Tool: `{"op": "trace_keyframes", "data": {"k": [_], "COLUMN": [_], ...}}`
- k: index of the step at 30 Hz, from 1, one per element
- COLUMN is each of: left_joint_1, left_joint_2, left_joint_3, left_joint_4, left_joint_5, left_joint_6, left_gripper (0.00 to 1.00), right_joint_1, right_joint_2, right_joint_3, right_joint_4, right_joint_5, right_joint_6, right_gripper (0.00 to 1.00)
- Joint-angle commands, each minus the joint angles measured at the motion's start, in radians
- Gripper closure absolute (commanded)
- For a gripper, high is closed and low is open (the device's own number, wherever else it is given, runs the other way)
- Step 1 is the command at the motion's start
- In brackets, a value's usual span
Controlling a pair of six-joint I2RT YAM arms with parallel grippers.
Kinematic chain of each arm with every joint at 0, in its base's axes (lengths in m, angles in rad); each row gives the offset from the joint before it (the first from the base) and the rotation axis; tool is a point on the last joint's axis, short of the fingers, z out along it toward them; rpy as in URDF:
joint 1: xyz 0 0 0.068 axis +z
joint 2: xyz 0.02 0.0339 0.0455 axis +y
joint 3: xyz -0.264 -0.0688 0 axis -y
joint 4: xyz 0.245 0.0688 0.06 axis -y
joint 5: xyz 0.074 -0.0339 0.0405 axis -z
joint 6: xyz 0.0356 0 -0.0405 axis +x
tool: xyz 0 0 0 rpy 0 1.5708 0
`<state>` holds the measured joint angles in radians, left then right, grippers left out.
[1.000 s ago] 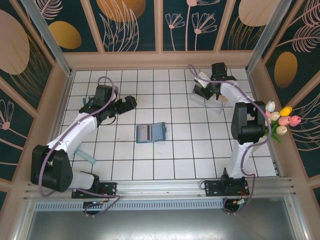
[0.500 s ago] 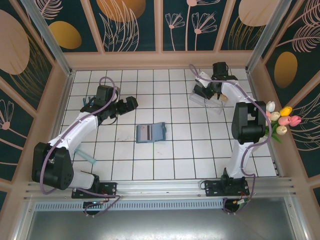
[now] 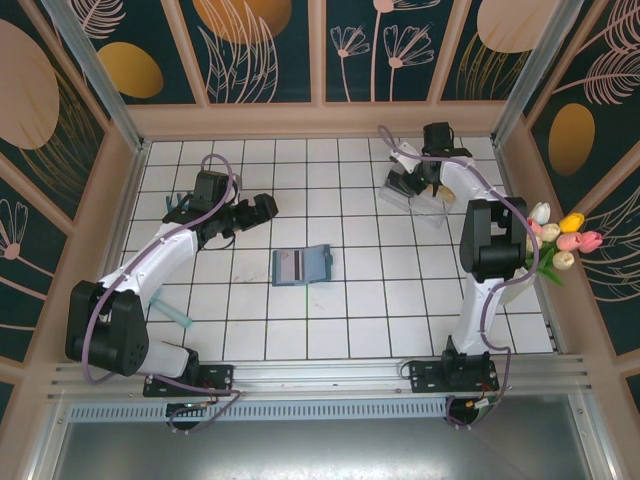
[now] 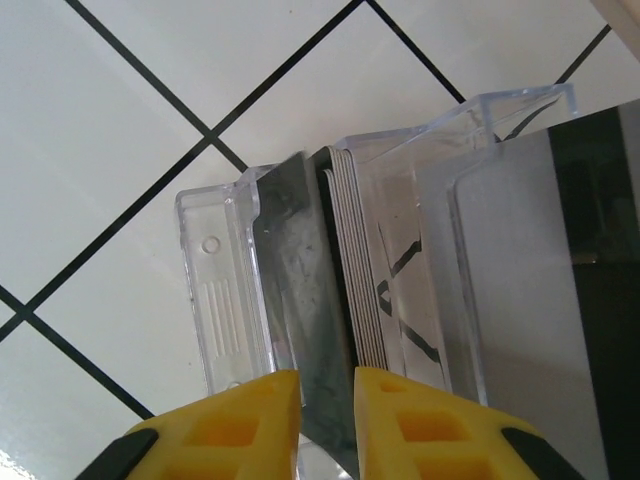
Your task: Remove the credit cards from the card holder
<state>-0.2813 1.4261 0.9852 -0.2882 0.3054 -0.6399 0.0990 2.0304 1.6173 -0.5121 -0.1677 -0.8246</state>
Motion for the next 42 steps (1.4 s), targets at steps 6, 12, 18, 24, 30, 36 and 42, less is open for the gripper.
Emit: {"op": "trace_keyframes", "data": {"k": [6,12,18,24,30,36,42], "left_joint_1": [0.005,0.006,0.006,0.006,0.007,0.007,0.005], "left_joint_2": [0.005,-0.007,-0.037,-0.073,-0.124,-0.189,-0.186], "left_joint_3": [-0.001,-0.007,-0.087,-0.159,-0.245,-0.31,-0.319], "left_joint_4": [0.024,0.019,0.024,0.042,0.087,0.173,0.171], "left_joint_5": [0.014,0.005,-0.003,0.016,0.064,0.147,0.14], "left_joint_6": [-0.01,-0.019,-0.031,-0.057,-0.091,-0.106,-0.13], "left_gripper": [0.01,0.02,0.01,0.02,0.01,0.01,0.02], "right_joint_1": [-0.007,-0.008,0.028,0.207,0.357,0.517,0.638], "right_joint_2": [-0.028,-0.136,-0.349,-0.469,-0.488,-0.554,-0.512], "right_joint_3": [0.032,0.007,-0.163,-0.243,-0.326,-0.475,-0.561], "right_joint_4": [0.009,-0.001,0.14,0.189,0.212,0.395,0.488], "right_joint_5": [0.017,-0.078,-0.203,-0.083,-0.107,-0.141,-0.102], "right_joint_6": [0.051,0.147,0.414,0.79,1.151,1.499,1.686], "right_gripper": [0.76,0.74,0.72,0.55,0.52,0.48,0.46]}}
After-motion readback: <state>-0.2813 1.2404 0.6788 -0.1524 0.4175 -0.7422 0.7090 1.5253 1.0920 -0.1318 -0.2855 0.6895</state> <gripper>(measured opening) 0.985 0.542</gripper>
